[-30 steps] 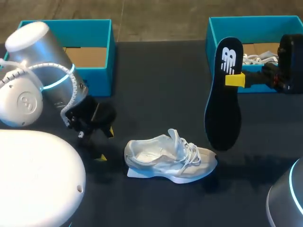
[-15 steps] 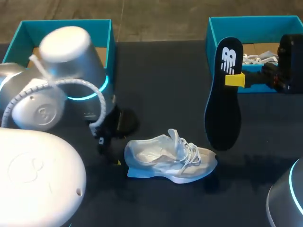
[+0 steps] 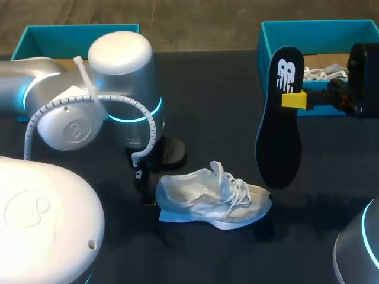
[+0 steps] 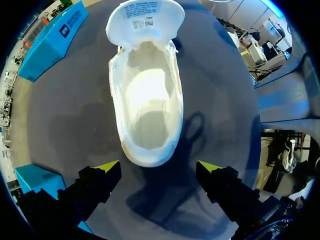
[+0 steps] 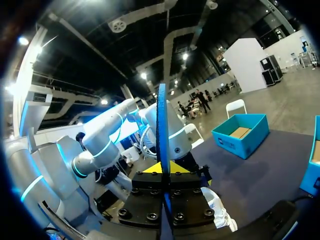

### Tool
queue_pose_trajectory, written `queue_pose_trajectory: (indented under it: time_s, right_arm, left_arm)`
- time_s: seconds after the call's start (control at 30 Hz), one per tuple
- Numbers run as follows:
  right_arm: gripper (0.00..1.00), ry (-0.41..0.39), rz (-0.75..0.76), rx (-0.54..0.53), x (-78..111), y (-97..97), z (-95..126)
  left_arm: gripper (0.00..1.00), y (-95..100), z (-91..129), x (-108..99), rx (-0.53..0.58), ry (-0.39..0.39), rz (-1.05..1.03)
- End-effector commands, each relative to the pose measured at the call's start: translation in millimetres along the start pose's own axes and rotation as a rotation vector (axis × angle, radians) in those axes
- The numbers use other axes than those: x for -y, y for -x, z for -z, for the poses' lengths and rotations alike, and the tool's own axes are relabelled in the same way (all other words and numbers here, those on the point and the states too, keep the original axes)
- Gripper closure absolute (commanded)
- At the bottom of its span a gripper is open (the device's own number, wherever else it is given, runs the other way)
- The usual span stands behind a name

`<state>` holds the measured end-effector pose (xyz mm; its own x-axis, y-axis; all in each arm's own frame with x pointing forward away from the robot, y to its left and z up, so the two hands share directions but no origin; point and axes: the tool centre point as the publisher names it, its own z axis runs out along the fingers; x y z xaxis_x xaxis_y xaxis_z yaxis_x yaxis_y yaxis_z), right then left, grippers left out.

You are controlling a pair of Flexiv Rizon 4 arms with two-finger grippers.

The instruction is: Take the shoe out of the shoebox, open the shoe tongue, remove and reinsert the insole, then place the shoe into the shoebox

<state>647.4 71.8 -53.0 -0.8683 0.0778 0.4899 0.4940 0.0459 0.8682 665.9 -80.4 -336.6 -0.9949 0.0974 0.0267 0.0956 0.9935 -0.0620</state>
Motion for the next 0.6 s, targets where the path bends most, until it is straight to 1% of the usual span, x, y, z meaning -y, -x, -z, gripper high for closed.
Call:
queue_pose_trajectory:
  time_s: [0.03, 0.13, 0.33, 0.53, 0.6]
  right_arm:
    - [1.00, 0.001, 0.001, 0.000, 0.1, 0.9, -1]
    - [1.00, 0.001, 0.001, 0.000, 0.1, 0.9, -1]
    - [1.00, 0.001, 0.001, 0.000, 0.1, 0.9, -1]
    - [1.00, 0.001, 0.001, 0.000, 0.1, 0.9, -1]
    - [1.00, 0.001, 0.001, 0.000, 0.1, 0.9, -1]
  left_arm:
    - [0.00, -2.3, 7, 5, 0.017, -0.003, -0.002]
    - [0.00, 0.1, 10, 9, 0.026, -0.010, -0.011]
    - [0.00, 15.4, 15, 19, 0.046, -0.024, -0.018]
    - [0.00, 32.9, 15, 32, 0.052, -0.039, -0.019]
    - [0.00, 35.9, 15, 35, 0.051, -0.047, -0.019]
